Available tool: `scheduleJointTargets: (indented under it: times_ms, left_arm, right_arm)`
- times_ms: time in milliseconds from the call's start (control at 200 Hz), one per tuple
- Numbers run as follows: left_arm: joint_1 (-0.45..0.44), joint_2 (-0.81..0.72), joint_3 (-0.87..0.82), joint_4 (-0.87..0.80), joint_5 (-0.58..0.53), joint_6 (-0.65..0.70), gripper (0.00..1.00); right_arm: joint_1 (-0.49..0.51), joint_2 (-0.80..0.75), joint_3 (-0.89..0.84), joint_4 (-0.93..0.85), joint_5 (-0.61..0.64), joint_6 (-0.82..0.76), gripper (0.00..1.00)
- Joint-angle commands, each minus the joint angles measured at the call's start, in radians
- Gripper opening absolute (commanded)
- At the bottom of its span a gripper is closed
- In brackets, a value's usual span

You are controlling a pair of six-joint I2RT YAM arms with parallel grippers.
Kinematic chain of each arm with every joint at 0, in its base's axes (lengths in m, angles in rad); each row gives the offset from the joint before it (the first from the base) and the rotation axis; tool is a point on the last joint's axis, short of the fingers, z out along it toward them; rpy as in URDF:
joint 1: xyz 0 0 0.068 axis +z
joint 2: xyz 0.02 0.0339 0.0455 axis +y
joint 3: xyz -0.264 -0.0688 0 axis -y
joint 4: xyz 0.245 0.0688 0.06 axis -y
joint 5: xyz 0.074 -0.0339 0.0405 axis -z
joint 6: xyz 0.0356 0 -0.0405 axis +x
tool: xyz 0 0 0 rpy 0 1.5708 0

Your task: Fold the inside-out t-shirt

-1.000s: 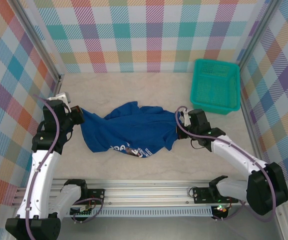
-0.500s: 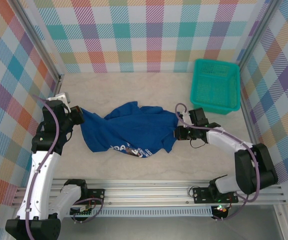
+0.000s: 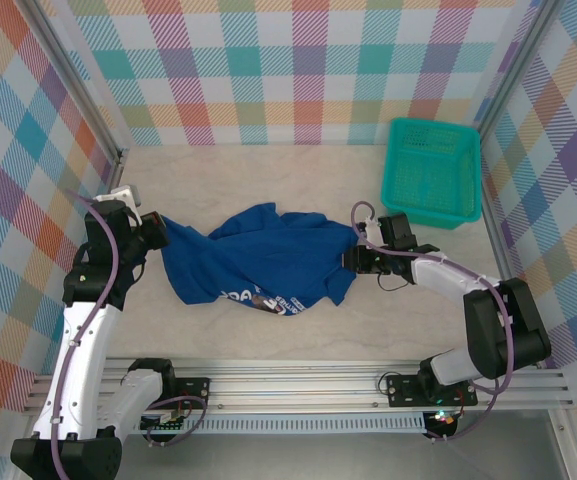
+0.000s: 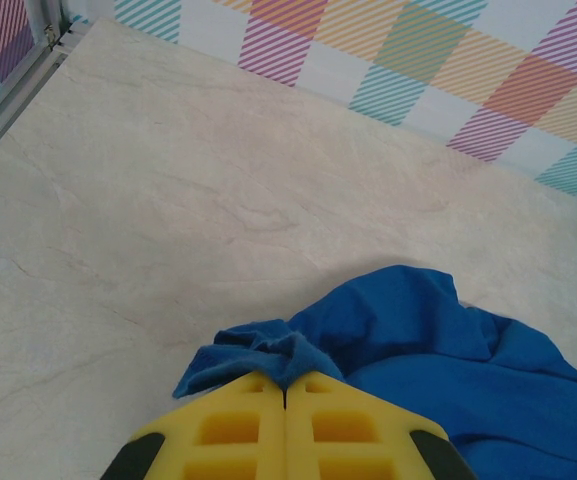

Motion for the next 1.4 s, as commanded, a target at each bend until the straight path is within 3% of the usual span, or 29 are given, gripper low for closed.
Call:
scheduleJointTargets:
  times_ms: [0,140,400,720,885,1120,1240,1395]
  left_arm:
    - [0.015,-0.014,0.002,0.031,0.008,0.017,0.0]
    - [0.015,-0.016,0.001,0.031,0.006,0.017,0.0]
    - [0.015,-0.013,0.0,0.031,0.003,0.017,0.0]
    - [0.02,-0.005,0.073,0.026,-0.022,-0.028,0.0]
    - [0.06,0.036,0.267,0.043,-0.057,-0.073,0.0]
    - [0.069,0.134,0.696,0.02,-0.088,-0.066,0.0]
    - [0.068,0.13,0.88,-0.023,-0.134,-0.008,0.0]
    - [0.069,0.147,1.038,-0.08,-0.194,0.097,0.0]
  right_arm:
    - [-0.006,0.018,0.016,0.042,0.0,0.002,0.26]
    - [-0.006,0.016,0.011,0.065,-0.002,0.013,0.15]
    - [-0.012,-0.033,0.007,0.085,0.111,0.03,0.01]
    - [-0.103,-0.305,0.195,0.017,0.017,-0.017,0.0]
    - [-0.126,-0.322,0.485,-0.138,-0.003,-0.104,0.0]
    - [-0.129,-0.306,0.888,-0.313,-0.007,-0.18,0.0]
    - [-0.129,-0.352,1.0,-0.396,0.025,-0.232,0.0]
    - [-0.129,-0.438,1.024,-0.441,0.057,-0.294,0.0]
